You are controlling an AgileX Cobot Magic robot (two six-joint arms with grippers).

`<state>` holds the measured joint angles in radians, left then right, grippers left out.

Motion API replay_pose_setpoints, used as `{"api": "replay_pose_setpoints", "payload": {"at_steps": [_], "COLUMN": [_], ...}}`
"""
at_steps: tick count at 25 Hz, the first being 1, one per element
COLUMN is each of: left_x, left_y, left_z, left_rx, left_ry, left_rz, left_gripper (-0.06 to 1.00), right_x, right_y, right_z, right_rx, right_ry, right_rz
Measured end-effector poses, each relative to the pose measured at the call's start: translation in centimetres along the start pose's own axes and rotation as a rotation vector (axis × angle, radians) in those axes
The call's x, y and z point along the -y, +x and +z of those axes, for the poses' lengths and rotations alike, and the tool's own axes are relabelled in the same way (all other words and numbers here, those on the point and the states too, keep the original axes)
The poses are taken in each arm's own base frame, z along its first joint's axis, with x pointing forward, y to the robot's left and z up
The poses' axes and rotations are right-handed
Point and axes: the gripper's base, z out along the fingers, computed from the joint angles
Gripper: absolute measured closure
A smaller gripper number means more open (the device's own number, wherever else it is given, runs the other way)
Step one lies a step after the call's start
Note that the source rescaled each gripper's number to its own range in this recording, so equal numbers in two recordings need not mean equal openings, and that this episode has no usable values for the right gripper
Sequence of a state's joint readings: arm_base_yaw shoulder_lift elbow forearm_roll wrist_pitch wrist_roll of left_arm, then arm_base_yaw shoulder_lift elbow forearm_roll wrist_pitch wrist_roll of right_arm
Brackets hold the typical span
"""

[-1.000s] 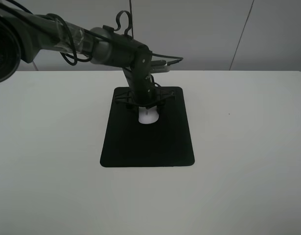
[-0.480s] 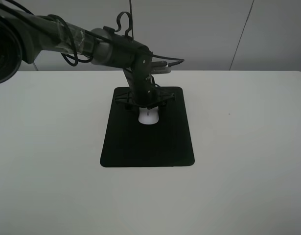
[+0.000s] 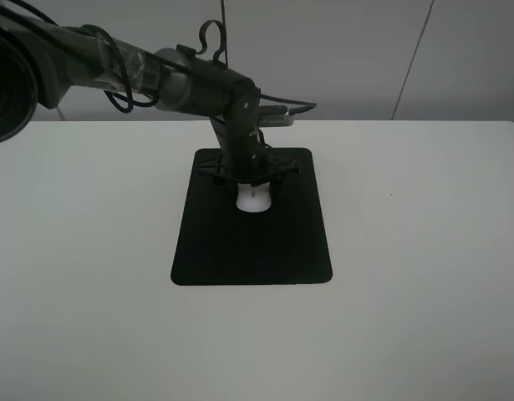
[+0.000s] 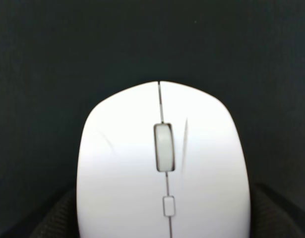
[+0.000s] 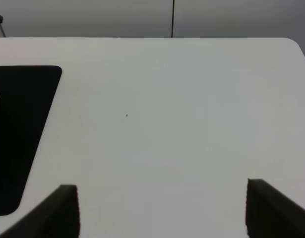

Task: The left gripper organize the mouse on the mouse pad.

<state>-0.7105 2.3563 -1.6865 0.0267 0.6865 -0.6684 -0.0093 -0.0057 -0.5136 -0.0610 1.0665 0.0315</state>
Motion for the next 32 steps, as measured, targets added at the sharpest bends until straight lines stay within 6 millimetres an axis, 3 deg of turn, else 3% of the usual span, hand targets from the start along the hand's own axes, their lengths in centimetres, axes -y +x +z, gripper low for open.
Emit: {"api": "replay_pose_setpoints", "payload": {"at_steps": [6, 19, 27, 32], "left_x": [0.0, 0.9, 1.4, 1.0], "left_y": [0.0, -1.3, -2.5, -2.9], "left_z": [-0.1, -2.7, -6.1, -9.3], "left_rx": [0.003, 0.029, 0.017, 0.041], "left_ry": [-0.002, 0.016, -0.025, -0.075], "left_rz": [0.029, 0.049, 0.067, 0.095], "left_gripper": [0.50, 0.50, 0.50, 0.50], "right_x": [0.0, 0.0, 0.0, 0.0], "right_y": [0.0, 0.0, 0.0, 0.0], "right_z": [0.0, 0.0, 0.0, 0.0], "right_rx": [0.000, 0.000, 0.000, 0.000], "right_ry": [0.000, 0.000, 0.000, 0.001], "right_rz": [0.000, 0.000, 0.000, 0.000]}}
